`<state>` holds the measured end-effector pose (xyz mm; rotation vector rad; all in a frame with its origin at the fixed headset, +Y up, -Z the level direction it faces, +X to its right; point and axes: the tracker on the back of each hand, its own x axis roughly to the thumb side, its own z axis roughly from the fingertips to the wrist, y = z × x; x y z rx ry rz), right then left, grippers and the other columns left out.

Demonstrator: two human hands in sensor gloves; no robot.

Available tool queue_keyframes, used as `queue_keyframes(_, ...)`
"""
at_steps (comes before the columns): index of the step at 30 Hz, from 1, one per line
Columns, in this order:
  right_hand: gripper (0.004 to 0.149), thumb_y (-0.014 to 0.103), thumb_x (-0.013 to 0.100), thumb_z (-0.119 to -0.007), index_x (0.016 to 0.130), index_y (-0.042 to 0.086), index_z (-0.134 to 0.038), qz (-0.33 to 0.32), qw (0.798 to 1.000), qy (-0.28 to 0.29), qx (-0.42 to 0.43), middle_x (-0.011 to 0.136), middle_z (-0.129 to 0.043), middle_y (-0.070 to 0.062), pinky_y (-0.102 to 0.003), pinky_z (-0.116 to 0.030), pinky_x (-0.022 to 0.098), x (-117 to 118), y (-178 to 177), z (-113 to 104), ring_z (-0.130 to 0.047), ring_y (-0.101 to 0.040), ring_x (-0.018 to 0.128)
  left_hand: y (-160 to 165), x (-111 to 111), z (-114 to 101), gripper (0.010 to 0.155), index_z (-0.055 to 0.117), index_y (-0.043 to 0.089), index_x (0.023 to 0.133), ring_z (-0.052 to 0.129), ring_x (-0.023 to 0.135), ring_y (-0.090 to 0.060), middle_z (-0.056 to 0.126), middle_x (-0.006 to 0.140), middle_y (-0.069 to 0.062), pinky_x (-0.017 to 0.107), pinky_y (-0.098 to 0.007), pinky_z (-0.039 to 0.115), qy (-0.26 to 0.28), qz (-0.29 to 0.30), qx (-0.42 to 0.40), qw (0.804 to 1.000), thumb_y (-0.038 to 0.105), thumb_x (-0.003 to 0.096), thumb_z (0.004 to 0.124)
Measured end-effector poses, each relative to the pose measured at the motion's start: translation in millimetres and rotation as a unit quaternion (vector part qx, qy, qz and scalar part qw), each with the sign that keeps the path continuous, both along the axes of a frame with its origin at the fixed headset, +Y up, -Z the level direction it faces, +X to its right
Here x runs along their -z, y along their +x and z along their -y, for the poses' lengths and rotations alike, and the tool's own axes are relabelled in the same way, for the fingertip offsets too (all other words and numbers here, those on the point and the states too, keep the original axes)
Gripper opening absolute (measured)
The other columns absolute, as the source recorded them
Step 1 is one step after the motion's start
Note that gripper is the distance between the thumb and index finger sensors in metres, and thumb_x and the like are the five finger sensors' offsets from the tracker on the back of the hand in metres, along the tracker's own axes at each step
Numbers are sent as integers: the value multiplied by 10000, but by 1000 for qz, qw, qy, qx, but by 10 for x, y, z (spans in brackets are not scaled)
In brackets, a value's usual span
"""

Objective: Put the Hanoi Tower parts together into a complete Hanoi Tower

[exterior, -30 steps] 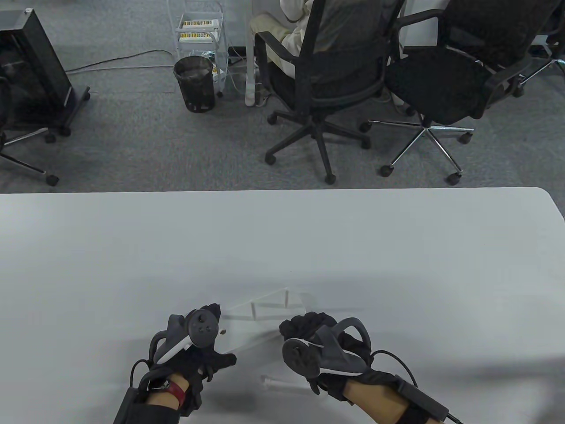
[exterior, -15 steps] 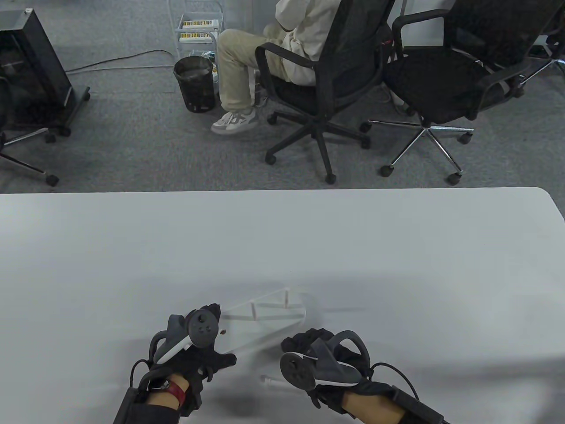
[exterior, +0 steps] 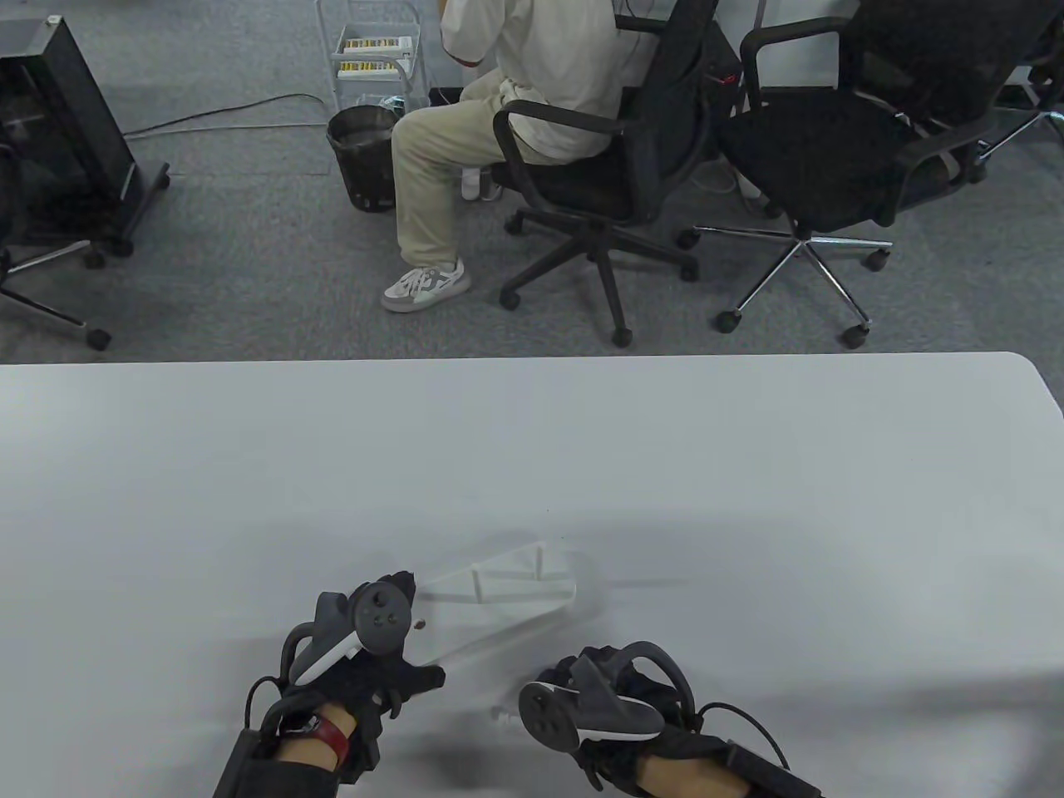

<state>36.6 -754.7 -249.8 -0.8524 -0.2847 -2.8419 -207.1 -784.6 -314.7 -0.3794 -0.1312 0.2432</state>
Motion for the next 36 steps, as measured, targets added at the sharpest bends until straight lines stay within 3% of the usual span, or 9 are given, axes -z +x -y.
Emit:
queue_keyframes(22, 530, 362, 362, -814, 831, 126, -738, -10, 997, 55, -46, 787, -856, -122, -583, -664, 629, -96, -153, 196, -835, -390, 749, 0, -1, -2, 1172, 59, 200, 1077, 270, 1093, -464, 211, 1164, -156, 755, -622, 347, 0, 0, 0, 1000, 633, 359, 878)
queue_keyframes(32, 471, 331, 368, -804, 789, 123, -765, -51, 992, 93, -72, 732, -892, -104, -572, -693, 617, -105, -284, 336, -872, -368, 715, 1, -1, -1, 1171, 58, 200, 1077, 269, 1093, -463, 210, 1164, -153, 755, -620, 346, 0, 0, 1, 1000, 633, 361, 877)
queue_keyframes(36, 480, 350, 370, -805, 789, 121, -756, -44, 992, 81, -84, 732, -883, -104, -572, -693, 617, -90, -316, 282, -870, -369, 713, 2, -2, -1, 1172, 57, 199, 1077, 269, 1093, -464, 212, 1163, -154, 755, -621, 347, 0, 0, 1, 1000, 633, 360, 877)
